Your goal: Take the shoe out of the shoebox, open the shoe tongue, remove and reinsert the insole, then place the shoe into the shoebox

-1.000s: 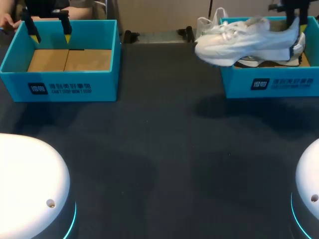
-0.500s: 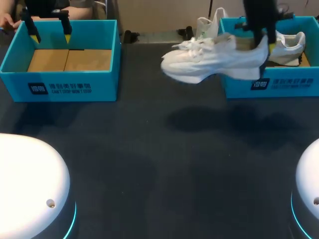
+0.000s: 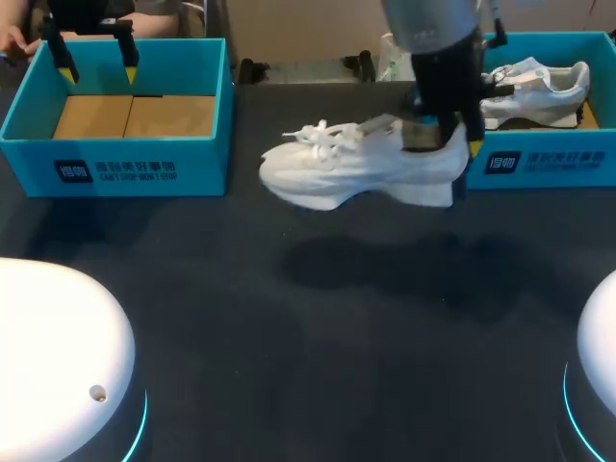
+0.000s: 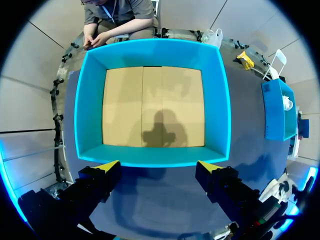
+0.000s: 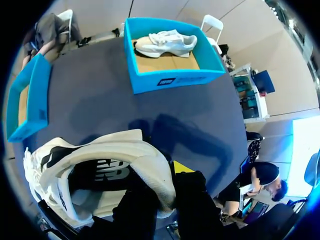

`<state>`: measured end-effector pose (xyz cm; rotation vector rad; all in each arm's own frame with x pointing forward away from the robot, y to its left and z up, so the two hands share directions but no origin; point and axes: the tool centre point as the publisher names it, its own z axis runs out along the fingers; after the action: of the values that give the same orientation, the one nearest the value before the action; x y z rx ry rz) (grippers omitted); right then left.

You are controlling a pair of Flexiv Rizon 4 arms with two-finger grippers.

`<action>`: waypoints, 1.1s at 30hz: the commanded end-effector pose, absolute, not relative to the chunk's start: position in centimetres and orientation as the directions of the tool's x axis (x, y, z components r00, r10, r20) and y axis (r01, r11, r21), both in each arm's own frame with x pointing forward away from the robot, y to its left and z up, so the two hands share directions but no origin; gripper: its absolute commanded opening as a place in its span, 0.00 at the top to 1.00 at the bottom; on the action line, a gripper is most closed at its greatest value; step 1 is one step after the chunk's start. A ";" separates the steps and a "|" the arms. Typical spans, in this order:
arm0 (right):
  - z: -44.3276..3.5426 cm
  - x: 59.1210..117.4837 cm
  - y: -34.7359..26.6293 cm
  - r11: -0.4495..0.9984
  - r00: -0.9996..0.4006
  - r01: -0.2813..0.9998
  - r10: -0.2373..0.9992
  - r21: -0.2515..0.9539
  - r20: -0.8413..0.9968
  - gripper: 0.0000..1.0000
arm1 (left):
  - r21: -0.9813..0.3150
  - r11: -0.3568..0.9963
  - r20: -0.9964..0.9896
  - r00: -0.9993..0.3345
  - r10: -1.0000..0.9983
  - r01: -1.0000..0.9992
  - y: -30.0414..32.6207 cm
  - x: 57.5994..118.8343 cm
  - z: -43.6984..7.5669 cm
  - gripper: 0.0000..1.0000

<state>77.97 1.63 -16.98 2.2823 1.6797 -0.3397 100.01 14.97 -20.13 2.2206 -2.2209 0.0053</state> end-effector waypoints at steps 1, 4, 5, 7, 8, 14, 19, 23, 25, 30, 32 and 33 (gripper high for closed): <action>-17.6 75.9 3.3 -0.264 0.285 0.958 0.895 0.110 -0.344 1.00 | -0.001 0.000 0.002 0.000 -1.000 -1.000 15.0 100.0 -20.1 0.00; -18.2 74.2 4.2 -0.263 0.282 0.959 0.894 0.101 -0.349 1.00 | -0.001 0.000 0.002 0.000 -1.000 -1.000 15.0 100.0 -20.1 0.00; -18.4 73.6 4.5 -0.263 0.282 0.959 0.893 0.102 -0.350 1.00 | -0.001 0.000 0.002 0.000 -1.000 -1.000 15.0 100.0 -20.1 0.00; -18.8 72.6 5.1 -0.269 0.286 0.958 0.891 0.099 -0.352 1.00 | -0.001 0.000 0.002 0.000 -1.000 -1.000 15.0 100.0 -20.1 0.00; -19.0 72.1 5.3 -0.268 0.286 0.958 0.891 0.098 -0.353 1.00 | -0.001 0.000 0.002 0.000 -1.000 -1.000 15.0 100.0 -20.1 0.00; -20.1 69.6 6.1 -0.282 0.289 0.956 0.885 0.074 -0.364 1.00 | -0.001 0.000 0.002 0.000 -1.000 -1.000 15.0 100.0 -20.1 0.00; -20.8 67.6 6.6 -0.249 0.252 0.967 0.895 0.057 -0.368 1.00 | -0.001 0.000 0.002 0.000 -1.000 -1.000 15.0 100.0 -20.1 0.00; -21.1 67.3 6.6 -0.237 0.231 0.971 0.899 0.032 -0.373 1.00 | -0.001 0.000 0.002 0.000 -1.000 -1.000 15.0 100.0 -20.1 0.00; -21.1 67.3 6.6 -0.237 0.231 0.971 0.899 0.032 -0.373 1.00 | -0.001 0.000 0.002 0.000 -1.000 -1.000 15.0 100.0 -20.1 0.00; -21.1 67.3 6.6 -0.237 0.231 0.971 0.899 0.032 -0.373 1.00 | -0.001 0.000 0.002 0.000 -1.000 -1.000 15.0 100.0 -20.1 0.00; -21.1 67.3 6.6 -0.237 0.231 0.971 0.899 0.032 -0.373 1.00 | -0.001 0.000 0.002 0.000 -1.000 -1.000 15.0 100.0 -20.1 0.00; -21.1 67.3 6.6 -0.237 0.231 0.971 0.899 0.032 -0.373 1.00 | -0.001 0.000 0.002 0.000 -1.000 -1.000 15.0 100.0 -20.1 0.00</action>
<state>67.46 6.23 -21.12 2.2450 1.7676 -0.4047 100.01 14.97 -20.13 2.2206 -2.2209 0.0053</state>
